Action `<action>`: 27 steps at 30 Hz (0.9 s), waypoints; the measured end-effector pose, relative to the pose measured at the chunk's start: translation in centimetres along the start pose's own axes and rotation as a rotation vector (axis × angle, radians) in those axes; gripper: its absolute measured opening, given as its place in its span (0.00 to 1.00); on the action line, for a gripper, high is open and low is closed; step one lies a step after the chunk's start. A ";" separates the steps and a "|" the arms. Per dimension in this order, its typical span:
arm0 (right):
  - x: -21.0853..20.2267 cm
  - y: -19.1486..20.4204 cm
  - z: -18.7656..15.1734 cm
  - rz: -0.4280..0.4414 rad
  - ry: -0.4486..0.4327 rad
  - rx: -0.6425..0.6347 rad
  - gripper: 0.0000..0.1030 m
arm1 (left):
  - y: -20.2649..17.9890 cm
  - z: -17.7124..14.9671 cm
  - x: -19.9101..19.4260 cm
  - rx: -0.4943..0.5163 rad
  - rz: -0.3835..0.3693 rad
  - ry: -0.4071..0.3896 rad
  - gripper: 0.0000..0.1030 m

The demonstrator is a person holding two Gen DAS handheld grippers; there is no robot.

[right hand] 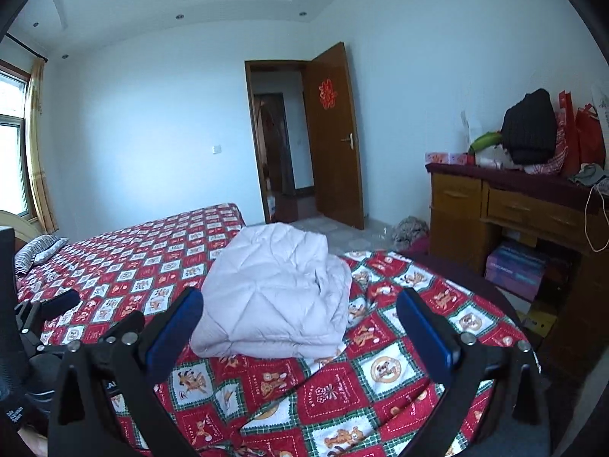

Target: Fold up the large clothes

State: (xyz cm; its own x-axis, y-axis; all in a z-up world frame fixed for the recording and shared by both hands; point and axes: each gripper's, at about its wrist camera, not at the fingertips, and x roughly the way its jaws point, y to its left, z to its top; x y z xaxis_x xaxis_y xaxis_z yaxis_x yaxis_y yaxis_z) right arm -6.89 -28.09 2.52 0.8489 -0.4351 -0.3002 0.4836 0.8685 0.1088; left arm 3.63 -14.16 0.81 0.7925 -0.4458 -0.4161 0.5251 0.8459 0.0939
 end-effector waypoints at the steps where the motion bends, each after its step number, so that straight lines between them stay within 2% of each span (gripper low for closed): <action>1: 0.0 0.0 0.0 0.002 0.000 0.005 1.00 | 0.1 0.0 -0.2 -0.005 0.000 -0.006 0.99; 6: 0.2 0.0 0.0 0.006 0.001 0.009 1.00 | 0.4 0.2 -0.8 -0.025 -0.006 -0.026 0.99; 27: -0.2 -0.1 -0.1 0.016 0.011 0.021 1.00 | 0.6 0.1 -1.1 -0.035 0.006 -0.026 0.99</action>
State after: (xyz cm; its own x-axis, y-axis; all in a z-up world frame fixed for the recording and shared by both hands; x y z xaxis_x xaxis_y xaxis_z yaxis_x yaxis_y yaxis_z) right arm -7.12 -28.02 2.51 0.8542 -0.4185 -0.3086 0.4744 0.8701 0.1334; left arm 3.12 -13.17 1.36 0.8039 -0.4476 -0.3916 0.5093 0.8582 0.0644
